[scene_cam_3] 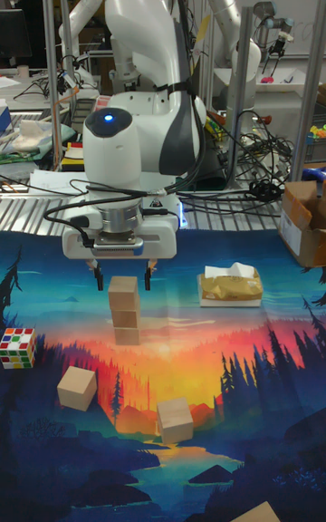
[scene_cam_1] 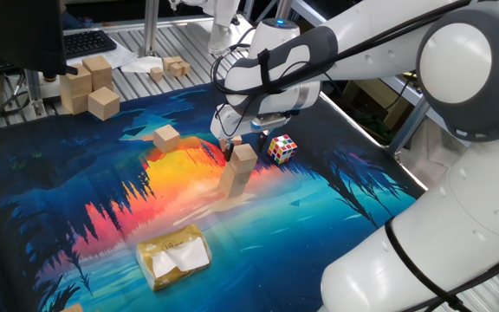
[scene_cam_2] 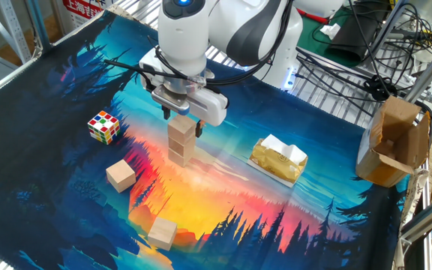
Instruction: Stack the blocks in a vertical line of five
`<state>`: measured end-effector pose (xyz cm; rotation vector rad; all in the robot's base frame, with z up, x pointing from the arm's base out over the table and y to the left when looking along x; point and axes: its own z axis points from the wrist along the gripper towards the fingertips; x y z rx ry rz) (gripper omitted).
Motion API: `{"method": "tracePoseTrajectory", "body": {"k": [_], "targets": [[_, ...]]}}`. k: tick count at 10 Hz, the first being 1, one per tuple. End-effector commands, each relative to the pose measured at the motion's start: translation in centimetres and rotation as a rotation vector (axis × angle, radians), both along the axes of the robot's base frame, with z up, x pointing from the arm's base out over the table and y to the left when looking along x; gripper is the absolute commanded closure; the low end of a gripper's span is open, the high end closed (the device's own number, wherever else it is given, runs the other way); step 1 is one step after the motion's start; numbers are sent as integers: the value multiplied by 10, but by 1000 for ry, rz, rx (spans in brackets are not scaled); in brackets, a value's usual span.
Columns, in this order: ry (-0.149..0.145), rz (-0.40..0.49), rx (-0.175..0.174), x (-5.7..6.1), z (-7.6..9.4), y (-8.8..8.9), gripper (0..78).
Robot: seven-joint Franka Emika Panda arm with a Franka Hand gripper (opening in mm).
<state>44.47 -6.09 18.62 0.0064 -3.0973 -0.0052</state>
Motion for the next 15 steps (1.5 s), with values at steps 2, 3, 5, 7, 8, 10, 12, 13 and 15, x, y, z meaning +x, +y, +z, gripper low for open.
{"method": "tracePoseTrajectory", "body": {"k": [2,3,5,7,8,10,12,13,15], "targets": [[6,-41,-24,15,21,4,1],[10,-53,-24,21,26,3,1],[26,-77,-23,32,32,1,1],[26,-93,-25,41,33,3,1],[24,-103,-25,45,33,6,1],[21,-146,-28,54,31,17,1],[19,-186,-31,63,28,27,1],[18,-202,-30,68,25,28,1],[20,-220,-31,77,21,28,1]]}}
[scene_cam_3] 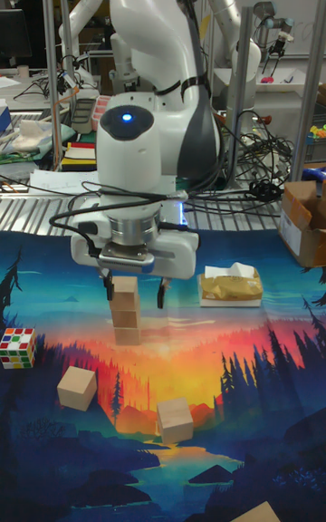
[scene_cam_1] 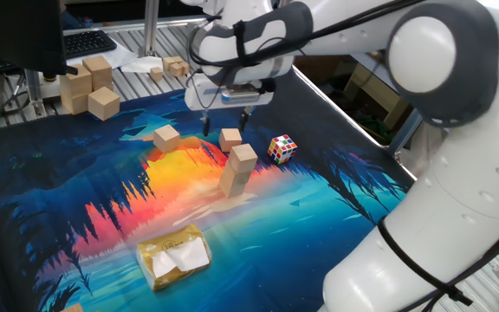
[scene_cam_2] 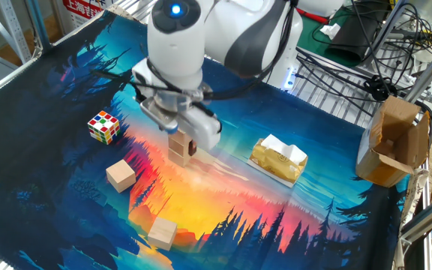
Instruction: Stack the blocks in a vertical line of five
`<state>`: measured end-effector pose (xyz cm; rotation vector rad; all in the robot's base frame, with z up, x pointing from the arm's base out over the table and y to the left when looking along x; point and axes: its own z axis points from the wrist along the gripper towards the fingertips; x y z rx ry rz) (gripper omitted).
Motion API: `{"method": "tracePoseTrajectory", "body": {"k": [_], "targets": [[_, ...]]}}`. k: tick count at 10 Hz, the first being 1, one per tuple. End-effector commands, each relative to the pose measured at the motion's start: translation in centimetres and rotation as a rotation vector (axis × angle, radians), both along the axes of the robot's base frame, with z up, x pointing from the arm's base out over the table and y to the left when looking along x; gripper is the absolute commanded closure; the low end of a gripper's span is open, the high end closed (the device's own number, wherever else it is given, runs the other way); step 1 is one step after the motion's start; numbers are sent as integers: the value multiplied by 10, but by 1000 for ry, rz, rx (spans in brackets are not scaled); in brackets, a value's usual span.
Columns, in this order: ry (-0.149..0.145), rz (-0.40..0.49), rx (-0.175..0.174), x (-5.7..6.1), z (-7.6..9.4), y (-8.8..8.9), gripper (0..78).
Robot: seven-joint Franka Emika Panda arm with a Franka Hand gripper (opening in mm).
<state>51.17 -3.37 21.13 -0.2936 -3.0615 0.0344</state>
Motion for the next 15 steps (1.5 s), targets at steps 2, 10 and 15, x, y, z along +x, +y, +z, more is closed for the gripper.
{"method": "tracePoseTrajectory", "body": {"k": [2,10,15], "targets": [[-2,-42,-2,13,-6,1,1],[-16,-121,-23,14,-11,5,1],[-6,-146,-6,14,-11,5,1]]}}
